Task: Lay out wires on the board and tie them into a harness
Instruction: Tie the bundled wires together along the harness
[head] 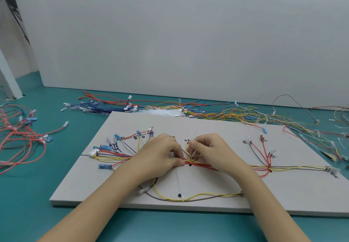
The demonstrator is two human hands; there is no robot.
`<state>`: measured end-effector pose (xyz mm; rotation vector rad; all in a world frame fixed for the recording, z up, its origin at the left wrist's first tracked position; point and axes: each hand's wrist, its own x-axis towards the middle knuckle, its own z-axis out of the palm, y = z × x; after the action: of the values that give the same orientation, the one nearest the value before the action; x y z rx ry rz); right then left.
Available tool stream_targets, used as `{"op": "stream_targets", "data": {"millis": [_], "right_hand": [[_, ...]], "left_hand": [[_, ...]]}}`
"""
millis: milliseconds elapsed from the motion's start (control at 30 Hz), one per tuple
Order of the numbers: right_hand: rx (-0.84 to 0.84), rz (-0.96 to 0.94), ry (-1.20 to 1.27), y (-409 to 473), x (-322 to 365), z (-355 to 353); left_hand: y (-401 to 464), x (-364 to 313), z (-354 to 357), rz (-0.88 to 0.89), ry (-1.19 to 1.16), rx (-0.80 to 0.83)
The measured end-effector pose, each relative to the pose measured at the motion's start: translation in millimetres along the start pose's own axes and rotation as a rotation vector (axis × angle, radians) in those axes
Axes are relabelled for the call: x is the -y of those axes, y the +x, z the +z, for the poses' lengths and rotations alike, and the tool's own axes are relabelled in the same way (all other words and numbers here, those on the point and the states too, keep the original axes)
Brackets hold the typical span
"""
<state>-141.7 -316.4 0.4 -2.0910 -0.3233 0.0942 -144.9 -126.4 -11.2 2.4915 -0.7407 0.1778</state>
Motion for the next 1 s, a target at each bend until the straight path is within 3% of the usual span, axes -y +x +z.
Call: {"op": "stream_targets", "data": {"millis": [133, 433, 800, 933, 1000], "right_hand": [[-0.04, 0.003, -0.053, 1, -4, 4], [-0.047, -0.028, 0.11, -1, -3, 5], [-0.112, -0.018, 0.117, 3, -6, 10], [-0.069, -0.024, 0.127, 0, -5, 6], [-0.052, -0.012, 0.139, -1, -4, 6]], "left_hand": [[-1, -1, 2, 0.016, 0.085, 0.028], [-3, -5, 10, 0.009, 0.225, 0.054], [-3, -5, 4, -0.014, 0.06, 0.085], [-2, -7, 0, -0.04, -0.144, 0.023], [-2, -8, 0, -0.02, -0.103, -0.012]]}}
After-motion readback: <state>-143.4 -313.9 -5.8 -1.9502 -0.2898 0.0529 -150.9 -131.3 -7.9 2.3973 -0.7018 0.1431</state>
